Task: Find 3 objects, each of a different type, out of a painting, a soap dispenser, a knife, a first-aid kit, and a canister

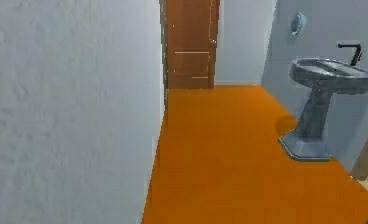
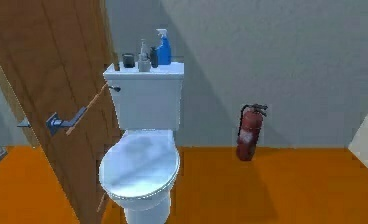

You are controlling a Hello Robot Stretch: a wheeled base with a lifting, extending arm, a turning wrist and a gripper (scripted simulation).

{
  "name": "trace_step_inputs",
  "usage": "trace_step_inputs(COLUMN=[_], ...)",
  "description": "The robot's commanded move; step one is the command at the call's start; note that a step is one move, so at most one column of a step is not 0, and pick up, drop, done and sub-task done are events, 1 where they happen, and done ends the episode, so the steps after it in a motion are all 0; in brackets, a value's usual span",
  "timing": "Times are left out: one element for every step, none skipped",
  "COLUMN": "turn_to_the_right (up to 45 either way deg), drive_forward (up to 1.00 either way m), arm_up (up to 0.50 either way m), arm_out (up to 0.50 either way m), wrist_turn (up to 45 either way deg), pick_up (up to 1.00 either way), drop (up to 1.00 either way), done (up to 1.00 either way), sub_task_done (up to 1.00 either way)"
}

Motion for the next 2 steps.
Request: trace_step_inputs(turn_to_the_right=[0.0,0.0], drive_forward=[1.0,1.0], arm_up=[0.0,0.0], arm_out=[0.0,0.0], wrist_turn=[0.0,0.0], pick_up=[0.0,0.0], drop=[0.0,0.0], done=[0.0,0.0], sub_task_done=[0.0,0.0])
